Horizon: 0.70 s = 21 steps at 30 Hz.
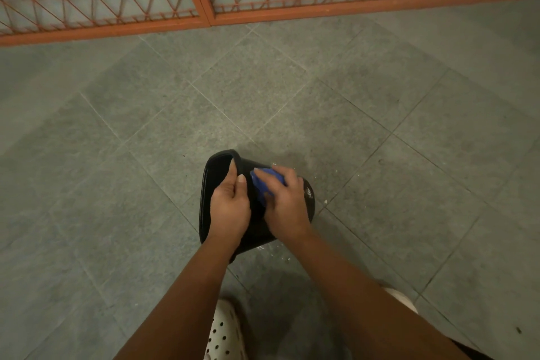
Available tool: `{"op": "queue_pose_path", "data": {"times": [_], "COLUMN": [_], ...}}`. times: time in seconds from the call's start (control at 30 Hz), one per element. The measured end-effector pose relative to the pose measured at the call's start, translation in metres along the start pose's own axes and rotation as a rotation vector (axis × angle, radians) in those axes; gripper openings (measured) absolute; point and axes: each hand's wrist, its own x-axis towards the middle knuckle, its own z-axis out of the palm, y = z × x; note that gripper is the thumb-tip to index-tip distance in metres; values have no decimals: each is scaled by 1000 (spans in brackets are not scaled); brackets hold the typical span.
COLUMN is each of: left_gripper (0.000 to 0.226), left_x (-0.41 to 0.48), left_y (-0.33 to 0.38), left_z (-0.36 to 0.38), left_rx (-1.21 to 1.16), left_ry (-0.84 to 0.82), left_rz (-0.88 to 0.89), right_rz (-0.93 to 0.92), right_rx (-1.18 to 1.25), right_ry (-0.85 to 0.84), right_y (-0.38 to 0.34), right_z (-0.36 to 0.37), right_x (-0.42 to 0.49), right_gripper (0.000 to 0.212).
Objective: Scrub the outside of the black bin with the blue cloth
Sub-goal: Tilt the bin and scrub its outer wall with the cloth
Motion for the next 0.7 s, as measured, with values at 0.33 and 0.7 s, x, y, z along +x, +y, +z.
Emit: {"op": "queue_pose_path", "data": {"times": [0.33, 0.7], "left_gripper": [46, 42], "left_x": [2, 0], "left_y": [-8, -10], "left_z": [-3, 1], "left_rx": [185, 146], "left_ry": [32, 72], "left_rz": [2, 18], "right_rz": [317, 258], "right_rx": [-173, -223], "right_ry": [32, -4], "right_y": [19, 31], "right_z": [20, 12], "right_x": [-13, 7], "right_gripper": [56, 57]}}
